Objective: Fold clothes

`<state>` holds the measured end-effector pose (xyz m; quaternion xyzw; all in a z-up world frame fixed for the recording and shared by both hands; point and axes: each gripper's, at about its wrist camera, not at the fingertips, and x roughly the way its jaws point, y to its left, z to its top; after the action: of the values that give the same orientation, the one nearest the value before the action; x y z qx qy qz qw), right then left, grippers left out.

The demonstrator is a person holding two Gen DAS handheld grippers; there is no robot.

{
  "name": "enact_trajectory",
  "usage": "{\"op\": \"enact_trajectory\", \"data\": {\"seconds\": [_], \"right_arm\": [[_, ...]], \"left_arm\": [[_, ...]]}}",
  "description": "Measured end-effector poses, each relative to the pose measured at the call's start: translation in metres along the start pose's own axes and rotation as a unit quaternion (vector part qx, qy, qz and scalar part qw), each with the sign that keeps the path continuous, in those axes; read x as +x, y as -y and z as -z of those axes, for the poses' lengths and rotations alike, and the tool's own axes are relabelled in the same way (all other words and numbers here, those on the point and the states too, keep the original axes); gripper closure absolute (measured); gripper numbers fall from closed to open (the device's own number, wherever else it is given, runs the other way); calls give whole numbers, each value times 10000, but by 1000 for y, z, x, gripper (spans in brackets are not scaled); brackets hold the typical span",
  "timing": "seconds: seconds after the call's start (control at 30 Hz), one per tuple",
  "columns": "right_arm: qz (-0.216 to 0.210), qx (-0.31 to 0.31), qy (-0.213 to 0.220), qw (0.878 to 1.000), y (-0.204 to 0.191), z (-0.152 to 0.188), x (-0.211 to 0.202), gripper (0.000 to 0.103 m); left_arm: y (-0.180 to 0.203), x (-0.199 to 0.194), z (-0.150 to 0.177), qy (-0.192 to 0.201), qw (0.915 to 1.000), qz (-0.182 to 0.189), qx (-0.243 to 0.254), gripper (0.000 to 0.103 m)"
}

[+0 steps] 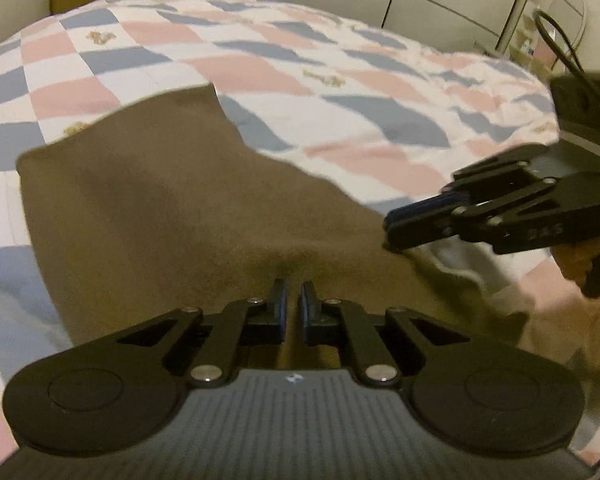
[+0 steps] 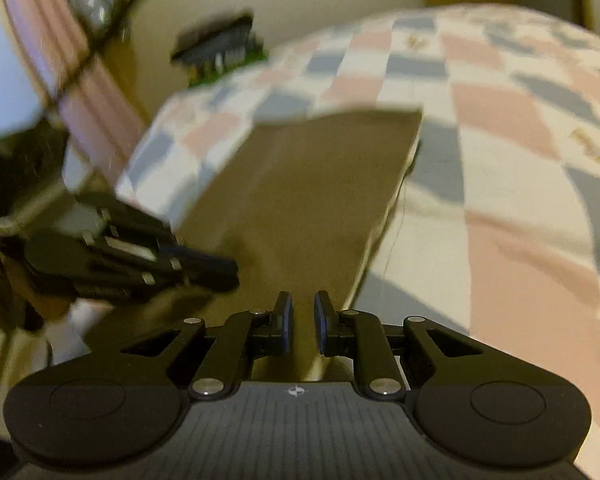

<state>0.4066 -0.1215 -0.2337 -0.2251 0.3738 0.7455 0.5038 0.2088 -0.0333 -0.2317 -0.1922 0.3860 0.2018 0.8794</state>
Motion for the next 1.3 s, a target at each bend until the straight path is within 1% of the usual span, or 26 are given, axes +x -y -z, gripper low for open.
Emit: {"op": "enact_trajectory", "data": {"seconds": [0.07,0.1,0.17,0.2,0.27,0.3,0.33,0.37,0.43,0.5,0.53,0.57,0.6,0.63,0.67,0.7,0.77,0.83,0.9,0.93,1.0,1.1,1.13,1.17,1.23,1.3], "right_arm": [[24,-49,-200,9998,7,5,13,90],[11,-33,-208,9998,9,4,12,90],[79,-105,-129,9998,7,-2,-1,82],[185,-245,-75,9995,4,-3,-11,82],[413,-639,-43,9971,-1,-2,-31,74],[561,-989,-111,9935,-7,4,-39,71],[708,-1338,-180,9883,-12,10,-47,67],[853,-1740,-270,9807,-18,18,-54,64],[1092,-2755,-540,9536,-32,44,-57,61],[1134,-3542,-737,9253,-42,69,-53,57],[1161,-3899,-779,9102,-47,80,-51,54],[1207,-4188,-689,8974,-51,88,-47,51],[1252,-4472,-598,8836,-55,96,-43,49],[1295,-4751,-507,8689,-59,104,-40,42],[1332,-5004,-397,8545,-62,112,-36,37],[1347,-5186,-266,8439,-64,115,-32,37],[1321,-5473,-120,8263,-65,118,-25,37],[1271,-5906,-5,7969,-65,123,-18,37],[1288,-6355,186,7611,-63,128,-12,36],[1299,-6517,269,7468,-60,129,-9,36],[1285,-6729,386,7275,-56,127,-3,36],[1208,-7051,557,6965,-51,129,4,37],[1174,-7150,611,6864,-50,131,7,38],[1137,-7237,644,6776,-50,133,8,44],[1061,-7439,714,6559,-48,135,13,51],[988,-7631,781,6339,-48,137,17,56]], "left_arm": [[-3,6,1,-55,10000,13,-43,97],[-5,1,-1,-48,9999,47,-87,97],[-11,-15,-5,14,9997,128,-212,97],[-16,-30,-5,88,9996,107,-228,97],[-22,-59,3,159,9997,-168,39,96],[-24,-71,8,141,9992,-313,222,96],[-25,-84,19,90,9972,-523,522,96],[-24,-92,30,1,9938,-724,840,95],[-21,-103,52,-204,9821,-1099,1516,93],[-11,-103,75,-324,9662,-1258,2227,91],[-6,-102,86,-380,9563,-1329,2577,89],[0,-100,97,-380,9451,-1337,2957,82],[5,-95,108,-376,9315,-1371,3349,78],[10,-89,118,-371,9161,-1409,3736,75],[14,-85,128,-325,9013,-1474,4060,75],[18,-80,138,-215,8813,-1530,4465,75],[22,-72,151,28,8508,-1620,5000,74],[23,-64,160,246,8174,-1719,5493,71],[21,-58,168,466,7830,-1817,5931,70],[20,-55,168,544,7731,-1835,6047,68],[17,-51,167,688,7540,-1867,6260,67],[12,-42,165,693,7390,-1848,6441,67],[11,-40,165,685,7366,-1847,6470,70],[10,-38,166,675,7344,-1846,6496,74],[11,-35,167,687,7312,-1827,6537,78],[13,-33,168,723,7275,-1821,6576,79]]}}
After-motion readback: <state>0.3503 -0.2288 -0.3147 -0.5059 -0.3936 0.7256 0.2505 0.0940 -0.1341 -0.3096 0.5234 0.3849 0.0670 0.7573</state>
